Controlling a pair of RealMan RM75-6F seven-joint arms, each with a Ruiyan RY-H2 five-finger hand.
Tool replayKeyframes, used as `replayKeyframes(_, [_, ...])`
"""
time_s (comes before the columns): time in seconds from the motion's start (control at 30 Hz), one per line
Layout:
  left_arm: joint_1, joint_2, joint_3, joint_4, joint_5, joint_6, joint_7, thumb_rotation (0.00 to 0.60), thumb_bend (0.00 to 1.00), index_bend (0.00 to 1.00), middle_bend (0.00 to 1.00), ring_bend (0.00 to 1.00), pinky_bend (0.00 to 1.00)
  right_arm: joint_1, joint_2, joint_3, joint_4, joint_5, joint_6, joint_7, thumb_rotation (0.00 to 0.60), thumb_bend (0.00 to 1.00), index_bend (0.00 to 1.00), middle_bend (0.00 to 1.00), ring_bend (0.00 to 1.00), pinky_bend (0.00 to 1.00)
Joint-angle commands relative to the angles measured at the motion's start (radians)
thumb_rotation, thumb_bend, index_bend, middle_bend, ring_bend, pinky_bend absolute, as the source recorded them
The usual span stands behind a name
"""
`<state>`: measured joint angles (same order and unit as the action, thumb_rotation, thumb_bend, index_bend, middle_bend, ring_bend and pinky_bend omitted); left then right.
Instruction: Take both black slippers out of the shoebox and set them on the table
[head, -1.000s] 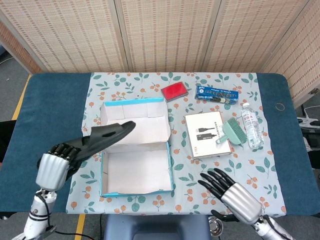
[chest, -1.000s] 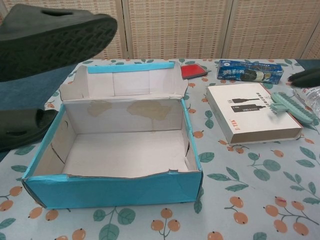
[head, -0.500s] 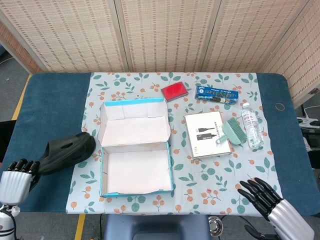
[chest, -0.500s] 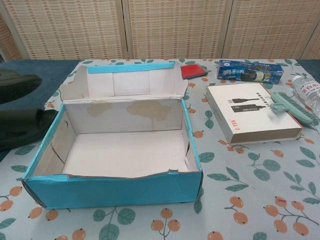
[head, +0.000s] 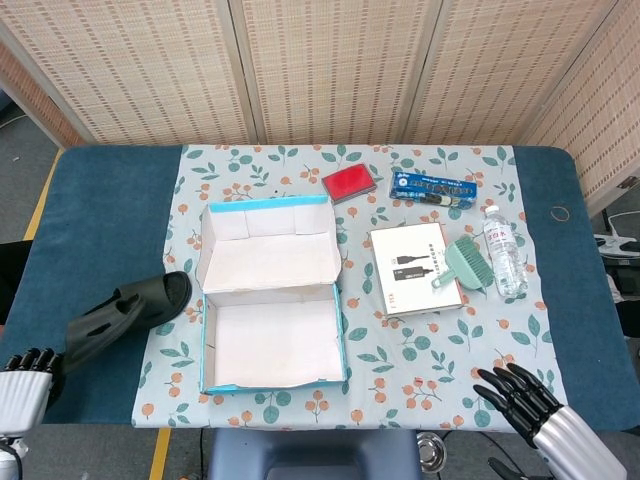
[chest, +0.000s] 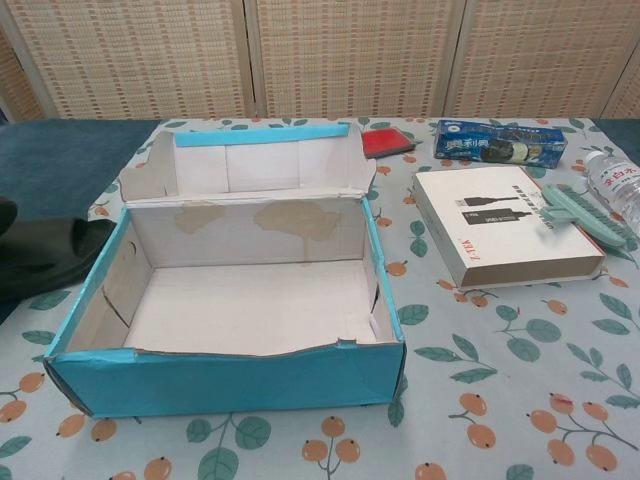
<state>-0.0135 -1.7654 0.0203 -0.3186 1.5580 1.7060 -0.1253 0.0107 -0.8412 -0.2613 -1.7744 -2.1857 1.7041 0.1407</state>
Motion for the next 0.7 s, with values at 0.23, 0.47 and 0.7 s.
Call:
replayKeyframes(0.23, [0.022, -0.039, 0.011, 0.065, -0.014, -0.13, 0.068, 0.6, 0.5, 0.06, 0.09, 0.15, 0.37, -0.014, 0.011, -0.009, 0.003, -0.005, 0.006, -0.003, 0.473, 0.24, 0.0, 0.0, 0.0, 0.0])
replayKeyframes(0.47, [0.055, 0.012, 0.047, -0.034, 0.015, -0.131, 0.074, 0.6, 0.43, 0.0, 0.0, 0.0, 0.31, -0.021, 0.012, -0.012, 0.011, 0.004, -0.001, -0.004, 0.474, 0.24, 0.0, 0.0, 0.0, 0.0])
replayKeyframes(0.7, [0.089, 0.15, 0.102, -0.262, 0.055, -0.131, 0.071, 0.6, 0.39, 0.0, 0.0, 0.0, 0.27, -0.03, 0.012, -0.014, 0.013, 0.006, 0.004, -0.003, 0.473, 0.24, 0.0, 0.0, 0.0, 0.0])
